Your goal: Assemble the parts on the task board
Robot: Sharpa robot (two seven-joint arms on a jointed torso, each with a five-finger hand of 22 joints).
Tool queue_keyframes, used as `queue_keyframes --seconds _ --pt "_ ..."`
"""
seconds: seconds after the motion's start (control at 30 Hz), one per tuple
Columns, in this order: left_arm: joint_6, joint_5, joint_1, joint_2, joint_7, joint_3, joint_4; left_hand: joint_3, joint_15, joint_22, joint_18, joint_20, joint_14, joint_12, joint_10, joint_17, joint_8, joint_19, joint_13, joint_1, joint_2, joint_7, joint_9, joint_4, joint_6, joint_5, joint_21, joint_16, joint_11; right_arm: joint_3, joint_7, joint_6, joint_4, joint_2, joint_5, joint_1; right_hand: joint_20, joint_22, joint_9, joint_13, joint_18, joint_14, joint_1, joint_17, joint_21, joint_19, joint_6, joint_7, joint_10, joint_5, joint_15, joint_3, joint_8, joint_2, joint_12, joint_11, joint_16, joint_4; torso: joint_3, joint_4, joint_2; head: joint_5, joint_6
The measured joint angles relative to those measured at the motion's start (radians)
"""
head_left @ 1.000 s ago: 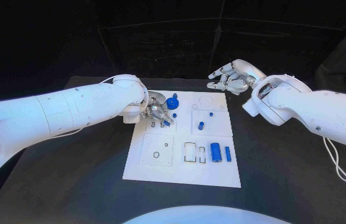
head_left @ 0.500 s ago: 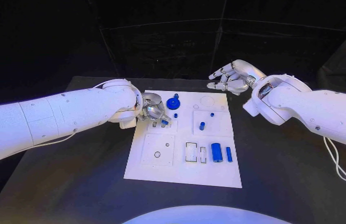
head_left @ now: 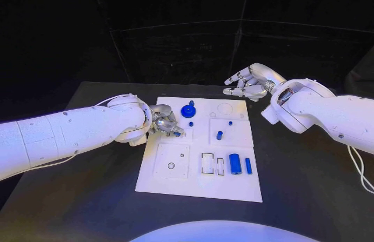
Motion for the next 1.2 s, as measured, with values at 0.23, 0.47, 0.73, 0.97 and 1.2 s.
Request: queue_keyframes --seconds 0.23,0.47,0.73,0.97,1.2 --pt "-0.033 -0.023 -0.006 0.0 0.0 0.0 -0.001 0.0 0.0 0.0 0.0 0.0 0.0 0.0 0.0 0.0 0.0 0.0 -0.002 0.0 0.0 0.0 0.0 0.0 0.0 0.005 0.0 0.0 0.0 0.0 0.0 0.0 0.0 -0.001 0.0 0.0 -0.004 -0.002 0.0 0.0 0.0 0.0 0.0 0.0 0.0 -0.004 0.0 0.0 0.0 0.0 0.0 -0.003 0.0 0.0 0.0 0.0 0.0 -0.003 0.0 0.0 0.001 0.001 0.0" --pt "-0.038 -0.038 -0.007 0.004 0.0 0.0 -0.007 0.003 0.0 -0.001 0.0 0.0 0.0 0.0 0.0 0.0 0.0 0.0 -0.002 0.001 0.001 0.0 0.0 0.002 0.0 0.005 0.0 0.0 0.0 0.0 0.001 0.001 0.0 -0.001 0.0 0.0 -0.004 -0.002 0.0 0.0 0.0 0.0 0.0 0.0 0.0 -0.004 0.0 0.0 0.0 0.0 0.0 -0.003 0.0 0.0 0.0 0.0 0.0 -0.003 0.0003 -0.0003 0.002 0.002 -0.003" --pt "0.004 -0.058 -0.007 0.01 -0.002 0.0 -0.013 0.003 0.0 0.002 0.0 0.0 0.0 0.0 0.0 0.0 0.0 0.0 -0.009 0.001 0.001 -0.002 0.001 0.002 -0.003 0.005 0.0 0.0 0.0 0.0 0.001 0.001 0.0 0.0 0.0 0.0 -0.004 -0.002 0.0 0.0 0.0 0.0 0.0 0.0 0.0 -0.004 0.0 0.0 0.0 0.0 0.0 -0.003 0.0 0.0 0.0 0.0 0.0 -0.003 0.0 -0.0005 0.002 0.0 -0.007" --pt "0.032 -0.072 -0.004 0.019 -0.002 0.002 -0.023 0.003 0.0 0.002 0.0 0.0 0.0 0.0 0.0 0.0 -0.001 0.0 -0.009 0.002 0.002 -0.002 0.004 0.002 -0.003 0.005 0.0 0.0 0.0 0.0 0.001 0.001 0.0 0.0 0.0 0.0 -0.004 -0.002 0.0 0.0 0.0 0.0 0.0 0.0 0.0 -0.004 0.004 -0.004 0.0 0.0 0.0 -0.006 0.0 0.0 0.0 0.0 0.0 0.001 -0.0005 -0.0006 0.003 -0.002 -0.01" --pt "0.049 -0.08 -0.003 0.025 -0.003 0.004 -0.03 0.003 0.0 0.002 0.0 0.0 0.0 0.0 -0.001 0.0 0.0 0.0 -0.011 0.002 0.002 -0.002 0.003 0.002 -0.003 0.005 0.0 0.0 0.001 0.0 0.001 0.002 -0.001 0.001 0.0 0.0 -0.004 -0.005 0.0 -0.002 0.0 0.0 0.0 -0.001 0.0 -0.004 0.004 -0.004 0.0 0.004 0.0 -0.006 0.0 0.0 0.0 0.0 -0.005 0.001 -0.001 -0.0006 0.003 -0.001 -0.012"
